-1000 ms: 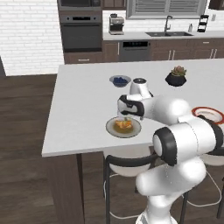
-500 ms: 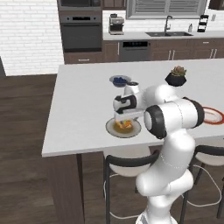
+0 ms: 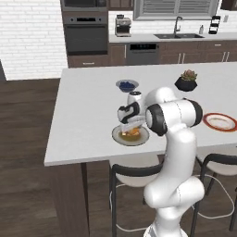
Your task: Pick the chicken drumstick and sweet potato from their plates and place them in the bowl. Then put the bowl in the fridge.
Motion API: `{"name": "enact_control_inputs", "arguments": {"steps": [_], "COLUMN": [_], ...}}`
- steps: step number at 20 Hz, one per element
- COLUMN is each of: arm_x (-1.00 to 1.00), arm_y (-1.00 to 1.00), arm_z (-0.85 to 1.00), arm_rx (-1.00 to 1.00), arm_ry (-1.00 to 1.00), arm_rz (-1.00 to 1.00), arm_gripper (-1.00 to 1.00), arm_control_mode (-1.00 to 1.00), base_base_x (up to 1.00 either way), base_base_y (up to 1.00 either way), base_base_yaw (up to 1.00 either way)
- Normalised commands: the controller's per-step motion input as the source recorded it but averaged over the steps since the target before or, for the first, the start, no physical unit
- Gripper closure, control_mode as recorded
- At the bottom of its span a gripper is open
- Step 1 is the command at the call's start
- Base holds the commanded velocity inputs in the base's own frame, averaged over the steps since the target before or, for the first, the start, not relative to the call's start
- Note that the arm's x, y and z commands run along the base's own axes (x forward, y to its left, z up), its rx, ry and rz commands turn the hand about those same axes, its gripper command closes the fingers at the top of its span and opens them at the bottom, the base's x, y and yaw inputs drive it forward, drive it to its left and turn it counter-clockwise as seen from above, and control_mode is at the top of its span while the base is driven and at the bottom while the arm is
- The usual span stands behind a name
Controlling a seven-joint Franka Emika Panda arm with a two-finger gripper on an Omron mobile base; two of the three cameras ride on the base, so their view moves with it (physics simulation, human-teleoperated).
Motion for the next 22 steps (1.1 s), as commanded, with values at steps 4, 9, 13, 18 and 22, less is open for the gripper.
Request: {"name": "enact_control_inputs", "arguments": {"steps": [4, 9, 13, 18, 22], "arm_x": [0.16, -0.10, -0.53, -0.91, -1.00], "arm_y": [0.00, 0.00, -0.07, -0.17, -0.28], "arm_z": [-0.55, 0.00, 0.43, 0.96, 0.93], "arm_rx": [-0.09, 0.00, 0.03, 0.04, 0.01], "arm_ry": [0.04, -0.01, -0.07, -0.21, -0.37], "arm_rz": [0.19, 0.00, 0.00, -0.04, -0.05], "arm_gripper": [1.00, 1.00, 1.00, 1.00, 1.00], "arm_control_mode": [-1.00, -1.00, -1.00, -1.00, -1.00], "base_base_x": [0.00, 0.00, 0.00, 0.00, 0.00], "base_base_y": [0.00, 0.00, 0.00, 0.00, 0.00], "base_base_yaw": [0.00, 0.00, 0.00, 0.00, 0.00]}}
